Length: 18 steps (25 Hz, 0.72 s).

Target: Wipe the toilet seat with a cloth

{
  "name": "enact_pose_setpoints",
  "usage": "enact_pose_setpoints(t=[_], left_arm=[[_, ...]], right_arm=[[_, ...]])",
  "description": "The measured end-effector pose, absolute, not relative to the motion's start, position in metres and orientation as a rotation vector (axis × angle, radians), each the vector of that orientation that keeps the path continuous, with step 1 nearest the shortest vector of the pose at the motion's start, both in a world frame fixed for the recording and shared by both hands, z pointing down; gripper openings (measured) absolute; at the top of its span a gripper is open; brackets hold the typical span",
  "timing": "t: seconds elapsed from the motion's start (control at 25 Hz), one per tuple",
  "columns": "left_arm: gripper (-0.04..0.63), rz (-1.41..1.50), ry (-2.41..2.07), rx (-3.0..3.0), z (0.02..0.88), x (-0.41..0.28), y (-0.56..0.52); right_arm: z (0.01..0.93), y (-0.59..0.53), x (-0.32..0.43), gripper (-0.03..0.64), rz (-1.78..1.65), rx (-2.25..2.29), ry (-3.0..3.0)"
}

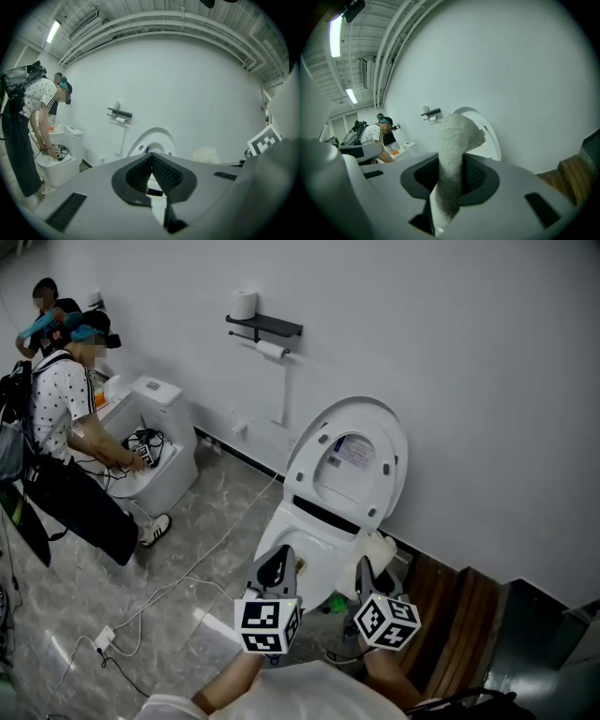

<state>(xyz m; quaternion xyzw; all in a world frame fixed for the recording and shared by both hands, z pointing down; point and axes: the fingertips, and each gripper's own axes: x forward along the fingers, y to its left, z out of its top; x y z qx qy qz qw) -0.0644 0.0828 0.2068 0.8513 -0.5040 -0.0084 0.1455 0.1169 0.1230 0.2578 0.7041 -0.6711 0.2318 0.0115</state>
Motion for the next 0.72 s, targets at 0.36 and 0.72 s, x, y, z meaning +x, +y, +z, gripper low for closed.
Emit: enact_pose_setpoints(t=[0.36,0.72], left_arm=[[0.009,0.017,-1.366,2.471,0.217,-0.047,0.014],[0.009,0.103,-1.294,2.413,0.267,-0.003,-0.020]], right_arm=[[0.262,0.073,0.132,0.100,0.742,2.264,-2.001],[0.304,0.011,0.183,0.100,0.809,2.310,-1.953]])
